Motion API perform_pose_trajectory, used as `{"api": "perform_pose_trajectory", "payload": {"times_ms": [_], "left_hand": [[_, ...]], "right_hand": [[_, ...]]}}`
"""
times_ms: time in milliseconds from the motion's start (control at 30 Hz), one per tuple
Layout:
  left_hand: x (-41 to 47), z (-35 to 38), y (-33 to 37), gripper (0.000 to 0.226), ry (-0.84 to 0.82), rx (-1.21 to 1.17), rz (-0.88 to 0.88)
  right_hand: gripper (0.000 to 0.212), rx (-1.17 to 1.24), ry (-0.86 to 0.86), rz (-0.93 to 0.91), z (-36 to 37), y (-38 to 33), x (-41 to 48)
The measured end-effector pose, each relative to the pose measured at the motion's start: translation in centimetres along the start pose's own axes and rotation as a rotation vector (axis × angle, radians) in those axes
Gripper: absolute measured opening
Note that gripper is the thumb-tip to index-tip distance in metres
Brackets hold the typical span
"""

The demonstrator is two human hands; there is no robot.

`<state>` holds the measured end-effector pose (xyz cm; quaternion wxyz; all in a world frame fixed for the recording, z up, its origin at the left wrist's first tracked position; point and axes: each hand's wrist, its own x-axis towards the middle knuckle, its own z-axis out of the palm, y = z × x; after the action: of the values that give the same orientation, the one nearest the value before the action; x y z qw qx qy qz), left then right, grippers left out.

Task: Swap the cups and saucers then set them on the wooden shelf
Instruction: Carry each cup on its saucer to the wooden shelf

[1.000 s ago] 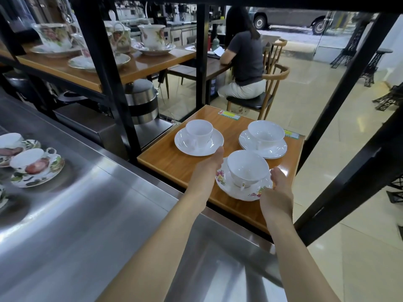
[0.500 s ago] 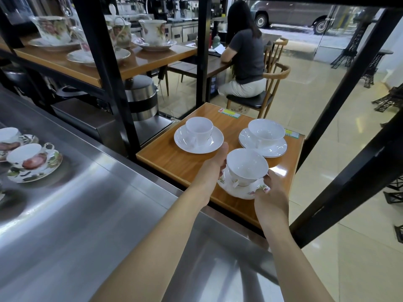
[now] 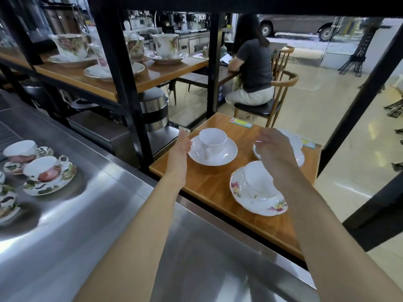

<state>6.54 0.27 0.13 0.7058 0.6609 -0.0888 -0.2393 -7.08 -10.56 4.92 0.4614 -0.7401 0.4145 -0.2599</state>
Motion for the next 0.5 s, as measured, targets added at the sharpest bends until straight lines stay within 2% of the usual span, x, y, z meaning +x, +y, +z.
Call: {"api": "perform_pose_trajectory", "payload": {"times_ms": [67, 167, 267, 400, 500], "left_hand": [[1.4, -0.1, 0.4, 0.071, -0.081, 0.029, -0.036], [2.6, 0.3, 0.6, 0.074, -0.180, 0.046, -0.055], [3.8, 0.7, 0.0, 0.078, -0.232, 0.101, -0.019], [5.0, 0.8, -0.5, 0.072, -0.239, 0.107, -0.016], [5.4, 0.7, -0.6, 0.081, -0.245, 0.120, 0.000]], "right_hand": [[0.044, -0.194, -0.128, -0.009, 1.7, -0.8, 2.4], [0.031, -0.274, -0.245, 0.044, 3.9, -1.1, 5.3], [0.029, -0.345, -0.274, 0.066, 5.6, -0.4, 7.3], [0.022, -0.461, -0.318, 0.019, 7.3, 0.3, 8.8], [0.029, -0.442, -0.340, 0.030, 7.8, 0.5, 9.2]]}}
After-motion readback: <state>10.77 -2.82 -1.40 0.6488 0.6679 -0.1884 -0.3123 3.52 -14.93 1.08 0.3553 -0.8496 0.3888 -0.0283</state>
